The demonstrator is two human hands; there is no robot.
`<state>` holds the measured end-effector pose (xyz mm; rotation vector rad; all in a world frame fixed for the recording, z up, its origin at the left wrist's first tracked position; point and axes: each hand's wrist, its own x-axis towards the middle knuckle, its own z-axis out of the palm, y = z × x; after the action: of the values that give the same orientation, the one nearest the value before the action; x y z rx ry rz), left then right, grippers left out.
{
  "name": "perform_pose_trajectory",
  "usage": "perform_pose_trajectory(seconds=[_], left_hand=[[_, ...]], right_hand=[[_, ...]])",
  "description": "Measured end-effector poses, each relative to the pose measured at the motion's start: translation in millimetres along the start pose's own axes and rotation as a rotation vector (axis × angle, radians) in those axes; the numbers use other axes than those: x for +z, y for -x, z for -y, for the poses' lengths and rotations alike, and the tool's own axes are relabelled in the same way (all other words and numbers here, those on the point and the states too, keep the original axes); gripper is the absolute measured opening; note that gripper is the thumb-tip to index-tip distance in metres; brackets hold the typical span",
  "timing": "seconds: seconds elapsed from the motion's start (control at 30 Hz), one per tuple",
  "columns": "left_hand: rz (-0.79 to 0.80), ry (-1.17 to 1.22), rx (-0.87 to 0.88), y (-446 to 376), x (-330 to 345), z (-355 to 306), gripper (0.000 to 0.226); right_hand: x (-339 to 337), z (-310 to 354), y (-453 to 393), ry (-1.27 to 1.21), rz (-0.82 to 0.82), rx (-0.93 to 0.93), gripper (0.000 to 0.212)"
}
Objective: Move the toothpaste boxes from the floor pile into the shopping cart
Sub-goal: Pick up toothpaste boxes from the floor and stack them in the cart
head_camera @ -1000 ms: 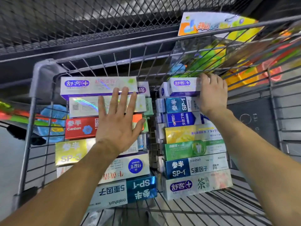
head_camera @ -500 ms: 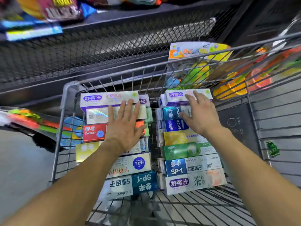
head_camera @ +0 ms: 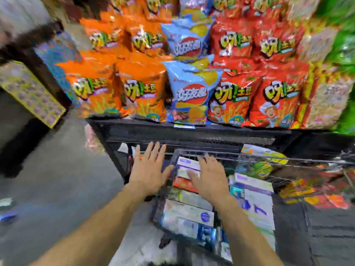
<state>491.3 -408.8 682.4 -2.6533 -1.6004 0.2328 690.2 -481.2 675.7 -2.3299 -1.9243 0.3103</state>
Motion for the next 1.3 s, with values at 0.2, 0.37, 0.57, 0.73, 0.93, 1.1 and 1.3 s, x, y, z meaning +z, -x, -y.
perform_pose_trajectory(seconds=[0.2, 0.37, 0.57, 0.73, 0.93, 1.1, 1.3], left_hand=[[-0.084, 0.111, -0.422, 120.6, 0.3, 185.1, 0.094], [-0.09, 0.207, -0.744, 263.9, 24.5, 331.3, 0.101], [-0.091, 0.237, -1.052, 412.7, 72.4, 452.7, 0.096], [-0.049, 0.29, -1.263, 497.4, 108.2, 497.9, 0.088], [-0.021, 0.322, -1.482, 553.1, 136.2, 529.9, 0.087], [0.029, 0.306, -1.602, 584.0, 155.2, 564.6, 0.072], [0.056, 0.313, -1.699, 601.5, 175.5, 627.2, 0.071]], right_hand=[[-19.8, 175.9, -17.9, 0.103, 0.02, -0.335, 0.084], [4.8, 354.9, -25.0, 0.143, -0.02, -0.627, 0.077], [60.8, 560.0, 10.2, 0.197, 0.099, -0.92, 0.092], [101.7, 681.5, 50.5, 0.215, 0.185, -1.131, 0.098], [149.1, 790.8, 76.6, 0.247, 0.285, -1.354, 0.096], [190.4, 864.7, 85.2, 0.311, 0.334, -1.51, 0.085], [232.4, 964.2, 83.8, 0.374, 0.4, -1.649, 0.077]])
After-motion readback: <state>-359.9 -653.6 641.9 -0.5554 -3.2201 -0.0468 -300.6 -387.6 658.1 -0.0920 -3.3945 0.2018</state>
